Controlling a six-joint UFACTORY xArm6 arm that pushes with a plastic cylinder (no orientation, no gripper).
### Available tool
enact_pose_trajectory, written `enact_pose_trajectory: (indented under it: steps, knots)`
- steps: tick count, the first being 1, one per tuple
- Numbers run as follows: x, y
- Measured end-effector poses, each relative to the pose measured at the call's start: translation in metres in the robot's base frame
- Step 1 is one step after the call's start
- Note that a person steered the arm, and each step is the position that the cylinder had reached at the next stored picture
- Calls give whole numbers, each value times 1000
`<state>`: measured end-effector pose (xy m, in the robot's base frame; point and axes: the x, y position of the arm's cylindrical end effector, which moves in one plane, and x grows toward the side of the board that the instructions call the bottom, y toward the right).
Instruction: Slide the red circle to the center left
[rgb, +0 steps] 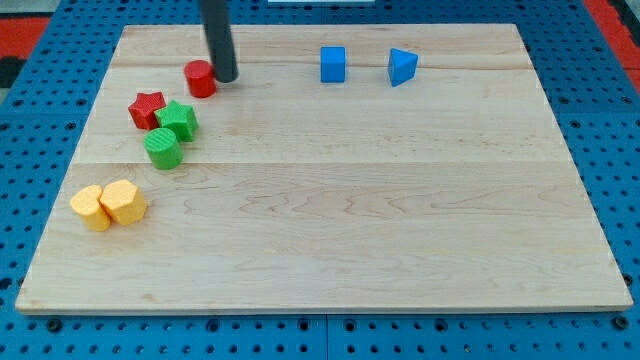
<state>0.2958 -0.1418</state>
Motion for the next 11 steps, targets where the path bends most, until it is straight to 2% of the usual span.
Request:
enact_pose_trajectory:
  steps: [2, 3, 4, 5, 6, 8, 11]
  knots:
    - [12, -70]
    - [16, -70]
    - [11, -70]
    - [8, -123]
    - [-13, -119]
    - [-24, -163]
    - [75, -151]
